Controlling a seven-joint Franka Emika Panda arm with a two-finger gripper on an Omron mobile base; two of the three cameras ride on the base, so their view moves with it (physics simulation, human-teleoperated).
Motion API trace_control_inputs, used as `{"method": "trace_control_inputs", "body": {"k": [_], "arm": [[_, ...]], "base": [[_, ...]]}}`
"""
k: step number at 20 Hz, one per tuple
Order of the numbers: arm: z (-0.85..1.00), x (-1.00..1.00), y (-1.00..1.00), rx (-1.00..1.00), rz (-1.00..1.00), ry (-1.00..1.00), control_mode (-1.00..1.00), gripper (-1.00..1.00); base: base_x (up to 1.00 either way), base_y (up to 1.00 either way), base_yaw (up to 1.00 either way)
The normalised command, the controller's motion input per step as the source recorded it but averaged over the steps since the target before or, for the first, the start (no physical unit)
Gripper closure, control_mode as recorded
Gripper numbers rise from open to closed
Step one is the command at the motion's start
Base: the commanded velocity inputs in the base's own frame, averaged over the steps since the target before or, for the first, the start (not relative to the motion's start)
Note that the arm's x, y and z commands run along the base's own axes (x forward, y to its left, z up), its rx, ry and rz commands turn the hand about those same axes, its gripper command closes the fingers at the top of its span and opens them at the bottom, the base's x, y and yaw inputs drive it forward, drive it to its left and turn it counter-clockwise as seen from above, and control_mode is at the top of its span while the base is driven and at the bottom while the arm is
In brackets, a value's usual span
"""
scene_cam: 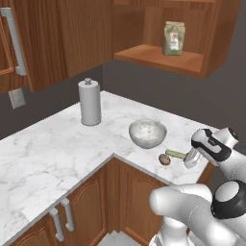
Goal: Pick the egg and butter from the fridge and place them by the bowl for mixing.
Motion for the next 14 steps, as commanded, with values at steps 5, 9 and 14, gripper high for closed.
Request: {"method": "trace_control_inputs", "body": {"k": [5, 9, 14], "arm": [[-0.23, 0.34, -0.02, 0.00, 0.00, 0.00, -1.00, 1.00], [-0.26, 0.29, -0.04, 0.00, 0.00, 0.00, -1.00, 1.00], [-0.32, 0.22, 0.00, 0.00, 0.00, 0.00, -1.00, -1.00]], "base": [[0.00, 0.00, 0.00], [0.00, 0.00, 0.00], [0.00, 0.00, 0.00]]}}
